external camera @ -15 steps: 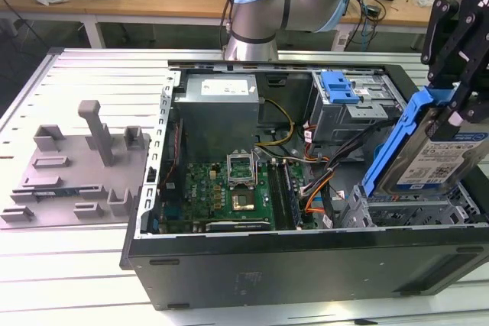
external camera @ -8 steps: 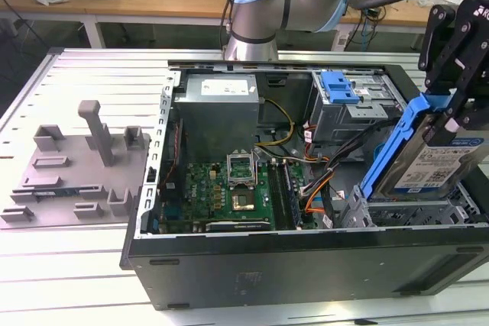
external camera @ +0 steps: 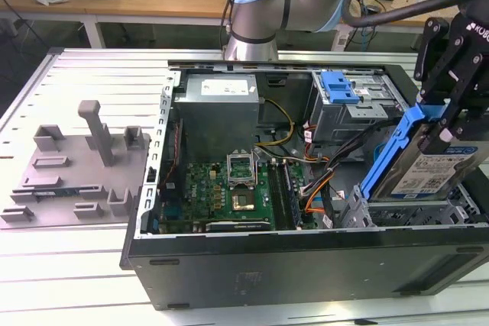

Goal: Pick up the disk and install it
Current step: 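Insert the disk into the insertion slot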

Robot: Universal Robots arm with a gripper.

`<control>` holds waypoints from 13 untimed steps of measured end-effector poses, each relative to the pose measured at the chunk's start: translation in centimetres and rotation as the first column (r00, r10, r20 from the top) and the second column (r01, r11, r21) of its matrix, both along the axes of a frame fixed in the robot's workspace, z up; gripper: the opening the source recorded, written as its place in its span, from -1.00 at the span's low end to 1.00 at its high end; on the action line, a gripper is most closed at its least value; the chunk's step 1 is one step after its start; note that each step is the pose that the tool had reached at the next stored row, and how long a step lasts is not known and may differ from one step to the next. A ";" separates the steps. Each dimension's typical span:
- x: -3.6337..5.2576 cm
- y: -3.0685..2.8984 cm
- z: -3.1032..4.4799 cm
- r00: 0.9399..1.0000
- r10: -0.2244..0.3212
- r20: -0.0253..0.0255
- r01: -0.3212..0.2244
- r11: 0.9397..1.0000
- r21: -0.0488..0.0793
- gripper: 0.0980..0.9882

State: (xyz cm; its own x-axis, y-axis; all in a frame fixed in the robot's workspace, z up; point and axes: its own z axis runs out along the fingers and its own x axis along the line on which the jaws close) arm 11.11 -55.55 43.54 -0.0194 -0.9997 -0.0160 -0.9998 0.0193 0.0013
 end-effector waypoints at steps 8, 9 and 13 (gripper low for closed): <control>0.00 -0.24 -1.17 1.000 0.000 0.000 0.000 1.000 0.000 -0.39; 0.00 -0.33 -1.54 1.000 0.000 0.000 0.000 1.000 0.000 -0.39; 0.00 -0.54 -2.23 1.000 0.000 0.000 0.000 1.000 0.000 -0.39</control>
